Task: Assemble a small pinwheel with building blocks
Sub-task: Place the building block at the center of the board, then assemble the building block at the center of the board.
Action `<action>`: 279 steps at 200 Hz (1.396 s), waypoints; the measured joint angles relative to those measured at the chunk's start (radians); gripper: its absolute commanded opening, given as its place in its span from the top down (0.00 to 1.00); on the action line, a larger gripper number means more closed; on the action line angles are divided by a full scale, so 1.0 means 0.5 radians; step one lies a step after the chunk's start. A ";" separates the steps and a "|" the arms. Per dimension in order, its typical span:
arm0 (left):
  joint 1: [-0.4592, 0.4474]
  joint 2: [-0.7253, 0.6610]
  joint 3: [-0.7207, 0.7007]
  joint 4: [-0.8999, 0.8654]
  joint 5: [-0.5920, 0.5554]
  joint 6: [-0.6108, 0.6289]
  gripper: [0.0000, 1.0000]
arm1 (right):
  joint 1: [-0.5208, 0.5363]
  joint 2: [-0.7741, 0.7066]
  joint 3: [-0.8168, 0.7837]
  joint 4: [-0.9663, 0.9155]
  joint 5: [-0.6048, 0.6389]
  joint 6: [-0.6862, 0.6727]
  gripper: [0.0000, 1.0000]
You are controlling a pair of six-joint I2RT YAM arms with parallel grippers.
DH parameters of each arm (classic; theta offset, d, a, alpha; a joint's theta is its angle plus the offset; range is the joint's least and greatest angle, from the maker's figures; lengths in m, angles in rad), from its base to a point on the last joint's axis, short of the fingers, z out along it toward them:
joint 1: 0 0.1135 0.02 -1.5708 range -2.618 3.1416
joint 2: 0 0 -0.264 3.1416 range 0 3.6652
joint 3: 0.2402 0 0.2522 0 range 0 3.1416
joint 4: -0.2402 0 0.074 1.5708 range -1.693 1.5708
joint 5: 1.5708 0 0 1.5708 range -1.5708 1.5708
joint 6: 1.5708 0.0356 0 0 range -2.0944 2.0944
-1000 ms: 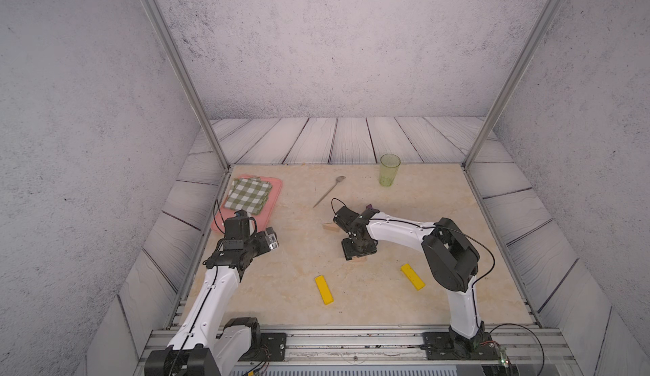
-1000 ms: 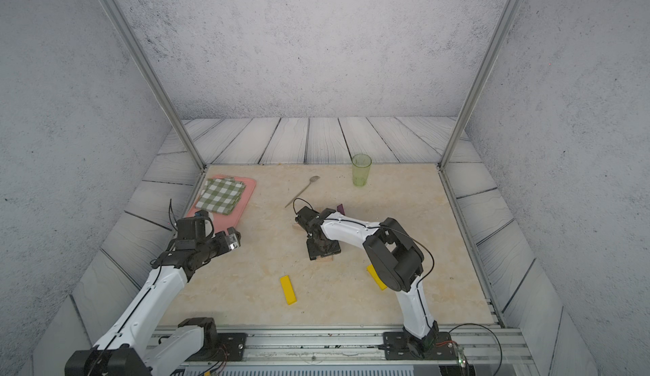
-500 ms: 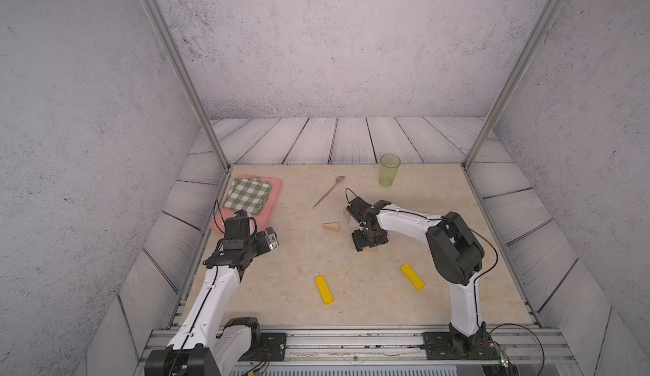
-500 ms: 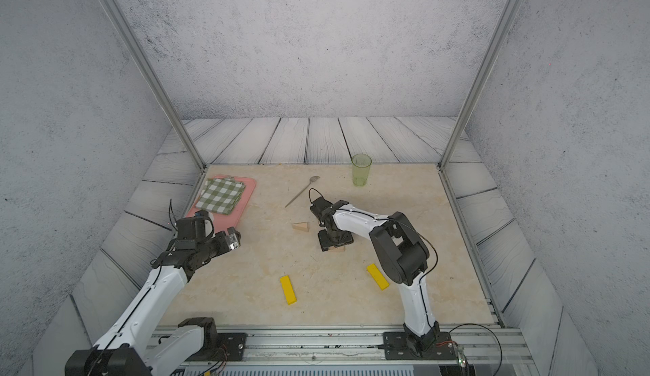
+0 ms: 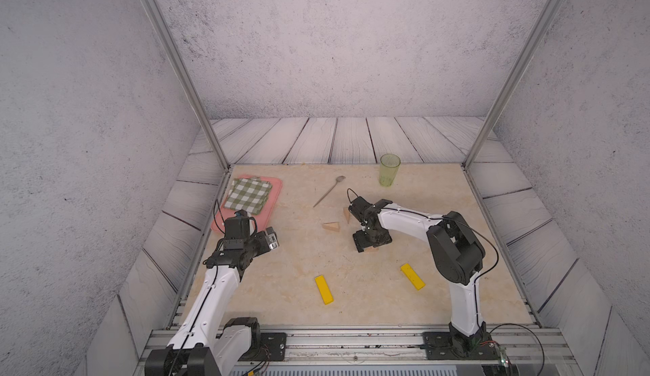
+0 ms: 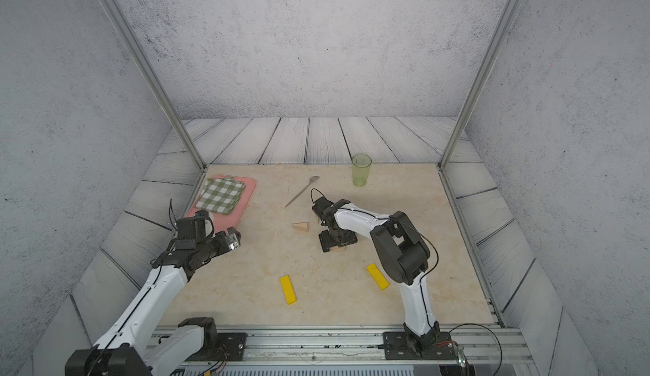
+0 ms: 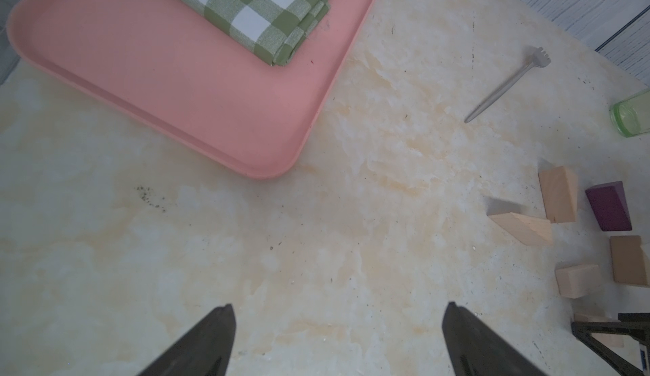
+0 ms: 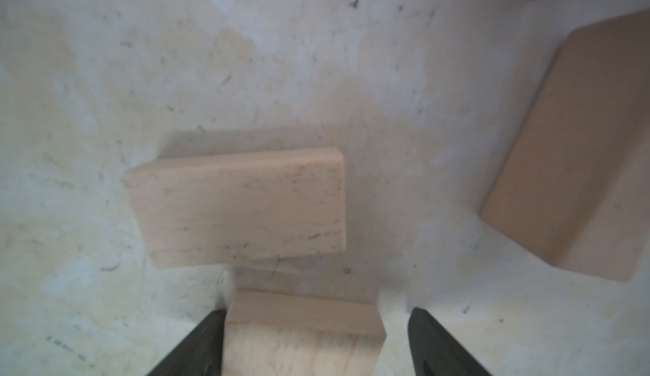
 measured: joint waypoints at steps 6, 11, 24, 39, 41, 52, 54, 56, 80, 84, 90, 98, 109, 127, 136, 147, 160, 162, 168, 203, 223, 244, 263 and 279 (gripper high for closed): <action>0.000 0.000 0.000 0.000 0.000 0.000 0.02 | 0.000 -0.006 -0.011 0.002 -0.011 0.010 0.19; 0.000 0.000 0.000 0.000 0.000 0.000 0.02 | 0.000 -0.012 -0.022 0.002 -0.022 0.021 0.20; 0.000 0.000 0.000 0.001 0.001 0.000 0.02 | 0.000 -0.023 -0.046 0.009 -0.060 0.045 0.27; 0.000 0.000 0.000 0.000 0.001 0.000 0.02 | 0.000 -0.029 -0.062 0.023 -0.098 0.069 0.35; 0.000 0.000 0.000 0.000 0.001 0.000 0.02 | 0.000 -0.029 -0.063 0.025 -0.098 0.071 0.36; 0.000 0.000 0.000 0.000 0.001 0.000 0.02 | 0.001 -0.029 -0.063 0.028 -0.109 0.082 0.40; 0.000 0.000 0.000 0.000 0.000 0.000 0.02 | 0.001 -0.029 -0.063 0.027 -0.112 0.085 0.40; 0.000 0.000 0.000 0.000 0.000 0.000 0.02 | 0.001 -0.029 -0.063 0.028 -0.113 0.084 0.41; 0.000 0.000 0.000 0.000 0.000 0.000 0.02 | 0.001 -0.029 -0.063 0.029 -0.123 0.091 0.44; 0.000 0.000 0.000 0.000 0.000 0.000 0.01 | 0.001 -0.029 -0.062 0.029 -0.124 0.089 0.44; 0.000 0.000 0.000 0.000 0.000 0.000 0.02 | 0.001 -0.029 -0.060 0.028 -0.127 0.088 0.44; 0.000 0.000 0.000 0.000 0.000 0.000 0.02 | 0.001 -0.028 -0.055 0.025 -0.130 0.084 0.45; 0.000 0.000 0.000 0.000 0.000 0.000 0.02 | 0.000 -0.024 -0.040 0.028 -0.138 0.073 0.44; 0.000 0.000 0.000 0.000 -0.001 0.000 0.02 | 0.001 -0.021 -0.014 0.033 -0.153 0.066 0.45; 0.000 0.000 0.000 0.000 -0.001 0.000 0.02 | 0.001 -0.018 -0.001 0.036 -0.162 0.065 0.44; 0.000 0.000 0.000 0.000 -0.001 0.000 0.02 | 0.001 -0.009 0.015 0.043 -0.169 0.064 0.44; 0.000 0.000 0.000 0.000 -0.001 0.000 0.02 | 0.001 0.007 0.034 0.046 -0.173 0.063 0.44; 0.000 0.000 0.000 0.000 -0.001 0.000 0.02 | 0.001 0.009 0.038 0.045 -0.173 0.063 0.44; 0.000 0.000 0.000 0.000 -0.001 0.000 0.02 | 0.001 0.021 0.048 0.046 -0.174 0.062 0.44; 0.000 0.000 0.000 0.000 -0.001 0.000 0.02 | 0.002 0.079 0.122 0.029 -0.177 0.047 0.44; 0.000 0.000 0.000 0.001 -0.002 0.000 0.02 | 0.002 0.114 0.172 0.006 -0.172 0.034 0.44; 0.000 0.000 0.000 0.000 -0.002 0.000 0.02 | 0.002 0.145 0.217 -0.020 -0.157 0.014 0.43; 0.000 0.000 0.000 0.000 -0.002 0.000 0.02 | 0.002 0.159 0.239 -0.040 -0.140 0.003 0.43; 0.000 0.000 0.000 0.000 -0.002 0.000 0.02 | 0.005 0.164 0.243 -0.045 -0.128 -0.003 0.42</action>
